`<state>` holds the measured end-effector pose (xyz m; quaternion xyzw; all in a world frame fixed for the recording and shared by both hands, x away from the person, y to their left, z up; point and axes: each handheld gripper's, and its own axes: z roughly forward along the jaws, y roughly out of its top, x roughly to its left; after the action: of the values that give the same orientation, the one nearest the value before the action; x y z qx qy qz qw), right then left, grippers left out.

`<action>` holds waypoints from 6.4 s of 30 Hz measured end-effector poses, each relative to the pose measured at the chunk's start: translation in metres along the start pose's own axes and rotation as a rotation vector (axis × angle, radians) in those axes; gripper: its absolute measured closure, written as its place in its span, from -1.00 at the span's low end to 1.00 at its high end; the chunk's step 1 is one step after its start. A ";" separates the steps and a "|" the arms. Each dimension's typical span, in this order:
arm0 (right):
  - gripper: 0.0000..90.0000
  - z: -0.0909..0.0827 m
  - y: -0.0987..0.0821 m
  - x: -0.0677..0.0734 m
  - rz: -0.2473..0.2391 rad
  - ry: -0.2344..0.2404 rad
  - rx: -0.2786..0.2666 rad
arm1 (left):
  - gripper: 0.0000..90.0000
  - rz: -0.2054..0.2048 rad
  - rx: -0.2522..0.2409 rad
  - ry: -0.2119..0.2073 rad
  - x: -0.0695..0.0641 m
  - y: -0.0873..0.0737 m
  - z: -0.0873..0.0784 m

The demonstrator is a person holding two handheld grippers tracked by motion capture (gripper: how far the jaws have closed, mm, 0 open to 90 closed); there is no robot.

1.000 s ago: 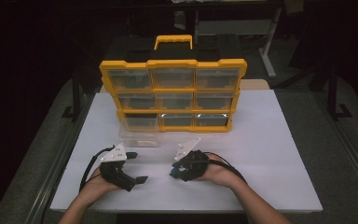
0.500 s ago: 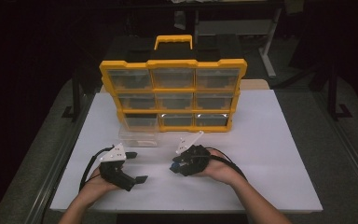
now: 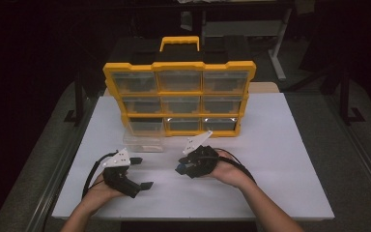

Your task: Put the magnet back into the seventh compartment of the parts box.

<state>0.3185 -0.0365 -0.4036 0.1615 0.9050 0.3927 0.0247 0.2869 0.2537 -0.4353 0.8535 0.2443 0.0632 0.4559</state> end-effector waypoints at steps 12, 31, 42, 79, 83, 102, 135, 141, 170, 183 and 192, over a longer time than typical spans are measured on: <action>0.35 -0.003 0.008 -0.009 0.000 -0.024 0.005 | -0.99 0.004 0.000 0.011 -0.001 0.000 0.001; 0.35 -0.010 0.033 -0.023 0.018 -0.053 -0.006 | -0.99 0.000 -0.005 0.013 -0.001 0.000 0.001; 0.35 -0.013 0.046 -0.029 0.014 -0.069 -0.010 | -0.99 -0.002 -0.005 0.016 -0.001 0.000 0.001; 0.35 -0.002 0.095 -0.043 0.023 -0.083 -0.023 | -0.99 -0.005 -0.012 0.014 0.000 0.001 0.000; 0.35 0.002 0.100 -0.044 0.025 -0.078 -0.023 | -0.99 -0.005 -0.016 0.013 -0.001 0.001 0.000; 0.35 0.023 0.124 -0.048 0.025 -0.073 -0.035 | -0.99 -0.007 -0.020 0.008 -0.002 0.001 0.000; 0.34 0.067 0.138 -0.054 0.030 -0.075 -0.009 | -0.99 -0.011 -0.020 0.001 -0.002 0.001 0.000; 0.34 0.069 0.137 -0.056 0.012 -0.086 -0.003 | -0.99 -0.010 -0.020 0.001 -0.002 0.001 0.000; 0.11 0.041 0.132 -0.050 0.041 -0.068 -0.046 | -0.99 -0.016 -0.014 0.003 -0.003 0.001 -0.001; -0.03 0.013 0.114 -0.052 0.043 -0.076 -0.081 | -0.99 -0.015 -0.016 0.013 -0.001 -0.001 -0.002; -0.21 0.003 0.097 -0.057 0.082 -0.098 -0.085 | -0.99 -0.004 -0.025 0.023 0.000 -0.001 -0.003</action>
<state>0.3995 0.0094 -0.3407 0.2160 0.8780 0.4230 0.0596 0.2856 0.2569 -0.4347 0.8465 0.2505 0.0750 0.4637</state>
